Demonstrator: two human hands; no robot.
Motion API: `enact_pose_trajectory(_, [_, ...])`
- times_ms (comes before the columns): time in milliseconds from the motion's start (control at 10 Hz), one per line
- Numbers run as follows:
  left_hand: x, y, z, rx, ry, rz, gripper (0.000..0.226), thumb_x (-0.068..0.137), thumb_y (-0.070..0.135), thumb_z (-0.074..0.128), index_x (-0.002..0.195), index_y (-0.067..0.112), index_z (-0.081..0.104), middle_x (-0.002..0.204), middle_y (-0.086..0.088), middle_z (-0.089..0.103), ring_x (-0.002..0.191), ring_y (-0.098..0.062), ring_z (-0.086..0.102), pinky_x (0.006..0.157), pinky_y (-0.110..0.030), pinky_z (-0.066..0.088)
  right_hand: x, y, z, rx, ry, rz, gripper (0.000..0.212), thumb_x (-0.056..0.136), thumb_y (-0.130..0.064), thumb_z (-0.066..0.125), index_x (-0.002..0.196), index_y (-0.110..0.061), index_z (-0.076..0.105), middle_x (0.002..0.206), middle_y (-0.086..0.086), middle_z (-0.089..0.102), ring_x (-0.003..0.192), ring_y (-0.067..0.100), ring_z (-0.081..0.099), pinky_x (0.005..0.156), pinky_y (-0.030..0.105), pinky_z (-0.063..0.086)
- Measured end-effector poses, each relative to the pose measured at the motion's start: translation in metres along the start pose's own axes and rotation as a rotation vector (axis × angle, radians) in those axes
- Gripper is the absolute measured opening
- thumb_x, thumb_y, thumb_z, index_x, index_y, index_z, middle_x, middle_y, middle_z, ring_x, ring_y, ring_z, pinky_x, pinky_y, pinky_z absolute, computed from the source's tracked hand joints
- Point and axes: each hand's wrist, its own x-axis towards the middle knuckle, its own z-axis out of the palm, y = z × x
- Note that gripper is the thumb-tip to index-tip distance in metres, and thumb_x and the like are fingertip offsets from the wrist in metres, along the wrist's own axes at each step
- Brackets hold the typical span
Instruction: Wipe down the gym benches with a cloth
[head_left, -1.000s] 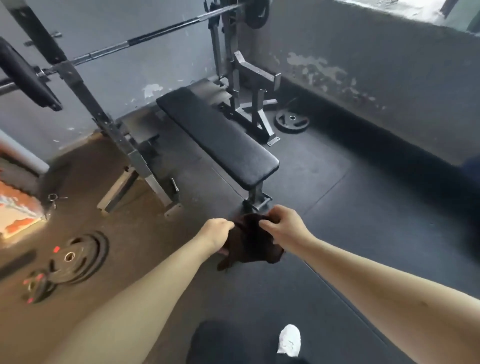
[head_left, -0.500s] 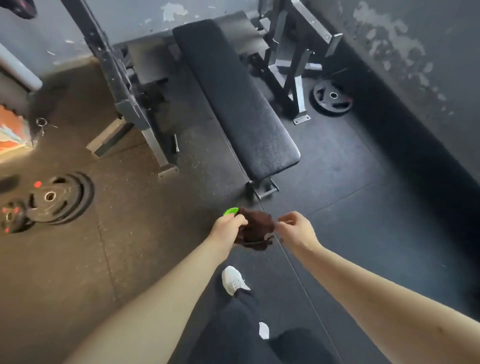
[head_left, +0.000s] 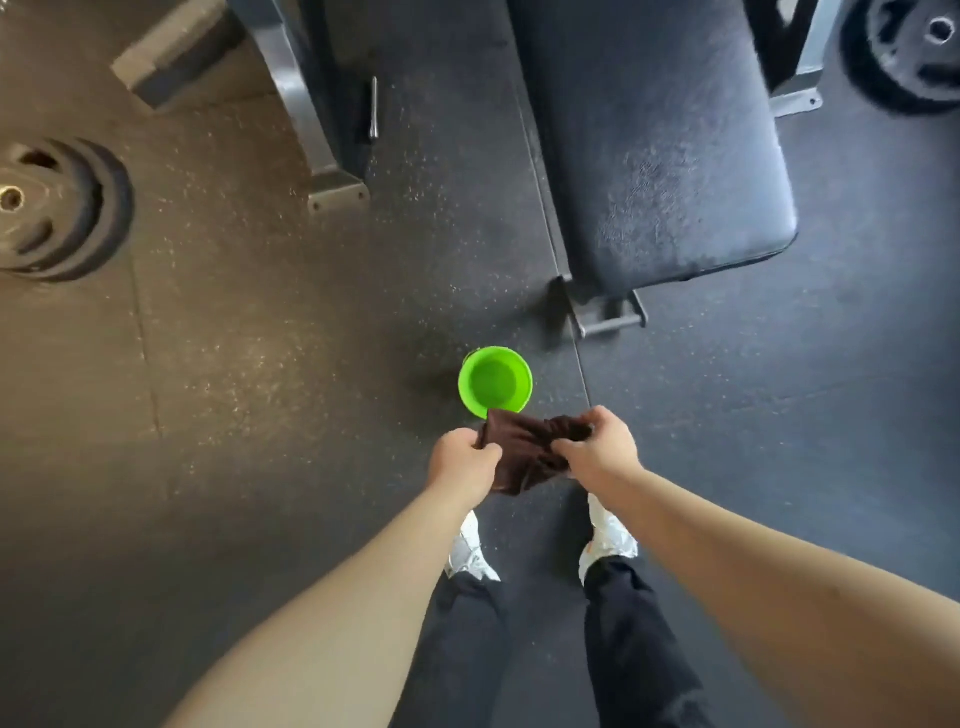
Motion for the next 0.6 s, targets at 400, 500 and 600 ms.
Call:
enact_pose_trajectory(400, [0.268, -0.053, 0.105, 0.289, 0.202, 0.094, 0.046, 0.095, 0.003, 0.052, 0.137, 0.021, 0.057, 0.136, -0.012, 0.06, 0.123, -0.034, 0.057, 0.099, -0.037, 0.047, 0.26, 0.041, 0.161, -0.286, -0.014, -0.238, 0.036, 0.089, -0.008, 0.063, 0.124, -0.013, 0.066, 0.116, 0.014, 0.07, 0.109, 0.035, 0.063, 0.087, 0.035, 0.05])
enact_pose_trajectory(500, [0.28, -0.053, 0.108, 0.293, 0.195, 0.09, 0.054, 0.094, 0.0, 0.051, 0.142, 0.023, 0.056, 0.14, -0.012, 0.058, 0.125, -0.035, 0.057, 0.103, -0.039, 0.048, 0.265, 0.042, 0.17, -0.338, -0.039, -0.199, 0.042, 0.089, -0.004, 0.056, 0.128, -0.017, 0.064, 0.118, 0.014, 0.069, 0.109, 0.036, 0.064, 0.087, 0.036, 0.051])
enact_pose_trajectory(600, [0.27, -0.053, 0.104, 0.287, 0.168, 0.073, 0.056, 0.092, -0.002, 0.051, 0.141, 0.025, 0.058, 0.139, -0.009, 0.059, 0.123, -0.033, 0.059, 0.103, -0.041, 0.05, 0.251, 0.039, 0.168, -0.355, -0.063, -0.171, 0.053, 0.089, -0.003, 0.054, 0.139, -0.02, 0.057, 0.127, 0.012, 0.065, 0.114, 0.034, 0.063, 0.089, 0.035, 0.05])
